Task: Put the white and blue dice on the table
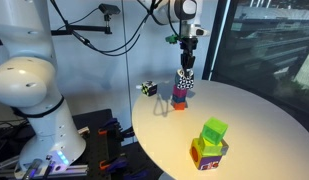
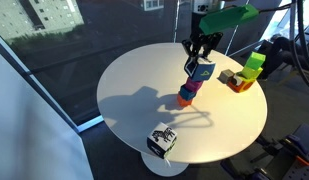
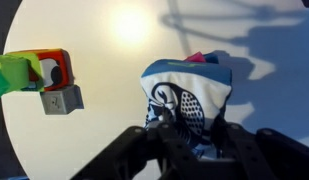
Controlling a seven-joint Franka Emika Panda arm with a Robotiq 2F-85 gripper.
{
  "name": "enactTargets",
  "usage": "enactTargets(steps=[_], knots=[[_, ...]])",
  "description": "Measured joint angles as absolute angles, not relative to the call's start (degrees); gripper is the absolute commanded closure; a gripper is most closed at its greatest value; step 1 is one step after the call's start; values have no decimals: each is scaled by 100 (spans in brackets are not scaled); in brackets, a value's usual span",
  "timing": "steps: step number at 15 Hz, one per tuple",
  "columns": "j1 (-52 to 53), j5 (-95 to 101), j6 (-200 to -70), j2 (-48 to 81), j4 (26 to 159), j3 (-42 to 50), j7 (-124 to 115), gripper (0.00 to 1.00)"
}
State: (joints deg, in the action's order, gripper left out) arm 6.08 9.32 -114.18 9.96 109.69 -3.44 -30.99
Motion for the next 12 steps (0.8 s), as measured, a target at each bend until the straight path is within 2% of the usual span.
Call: enactTargets(steps=[6,7,12], knots=[[678,932,-11126,719,10968,-346,-3100,95],[679,932,-11096,657,10967,-347,-3100,92],[659,939,-11083,448,10955,-311,-3230,93]])
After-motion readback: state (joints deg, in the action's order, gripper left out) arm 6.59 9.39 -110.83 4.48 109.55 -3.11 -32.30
